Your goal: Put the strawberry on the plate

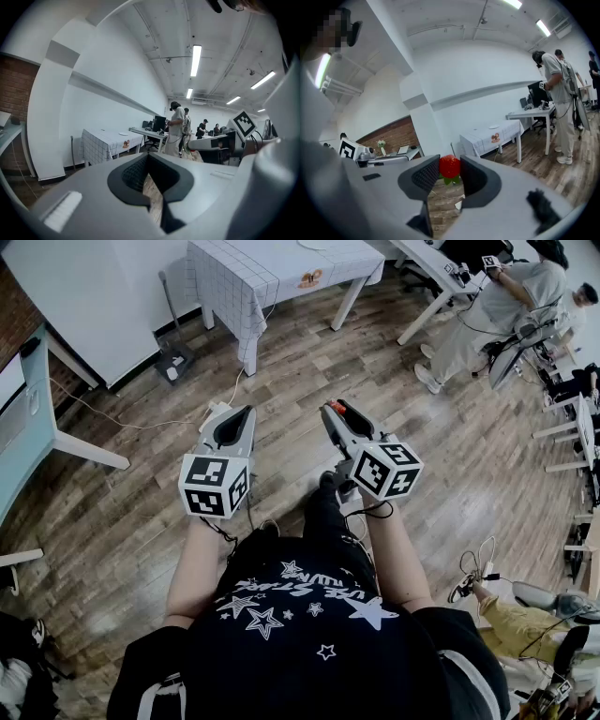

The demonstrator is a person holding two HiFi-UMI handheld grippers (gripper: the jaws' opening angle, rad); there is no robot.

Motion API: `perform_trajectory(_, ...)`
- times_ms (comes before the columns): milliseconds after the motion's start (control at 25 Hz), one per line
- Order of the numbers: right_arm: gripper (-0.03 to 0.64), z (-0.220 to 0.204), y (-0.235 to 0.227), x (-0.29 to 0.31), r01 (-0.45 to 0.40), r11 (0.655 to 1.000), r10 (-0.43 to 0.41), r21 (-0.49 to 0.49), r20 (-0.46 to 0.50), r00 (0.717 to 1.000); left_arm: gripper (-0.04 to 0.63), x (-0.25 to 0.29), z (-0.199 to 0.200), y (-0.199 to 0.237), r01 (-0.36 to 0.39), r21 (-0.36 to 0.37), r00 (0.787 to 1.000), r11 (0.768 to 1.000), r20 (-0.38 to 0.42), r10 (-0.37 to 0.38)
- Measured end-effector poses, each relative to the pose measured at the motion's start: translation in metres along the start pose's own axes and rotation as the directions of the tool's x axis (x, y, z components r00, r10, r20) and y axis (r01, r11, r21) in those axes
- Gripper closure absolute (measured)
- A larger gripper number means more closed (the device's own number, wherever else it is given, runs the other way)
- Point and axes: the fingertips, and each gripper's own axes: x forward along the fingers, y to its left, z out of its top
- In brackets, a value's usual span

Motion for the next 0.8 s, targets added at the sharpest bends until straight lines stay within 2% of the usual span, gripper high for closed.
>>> perform_trajectory(240,0.472,-0.001,-0.019,-0.009,0.022,1.0,-0.022,0.004,0.012,1.0,0.586,0.014,-0.004,-0.007,-0.017,0.008,1.0,1.0,-0.016,0.017)
perform_trajectory(400,0.472,-0.006,-0.032,-0.016,0.032,0.999,-0.032,0.031,0.004,0.999,0.586,0.022,-0.006,-0.017,-0.005,0.03,1.0,1.0,-0.031,0.005)
perform_trajectory(520,0.472,-0.009,-0.039,-0.021,0.037,0.999,-0.037,0.037,0.006,0.999,0.586,0.027,-0.006,-0.023,0.003,0.014,1.0,1.0,-0.024,-0.003)
perform_trajectory(800,0.472,-0.005,-0.048,-0.023,0.025,1.0,-0.025,0.012,0.018,1.0,0.586,0.042,-0.007,-0.034,0.02,0.031,0.999,0.999,-0.031,-0.019)
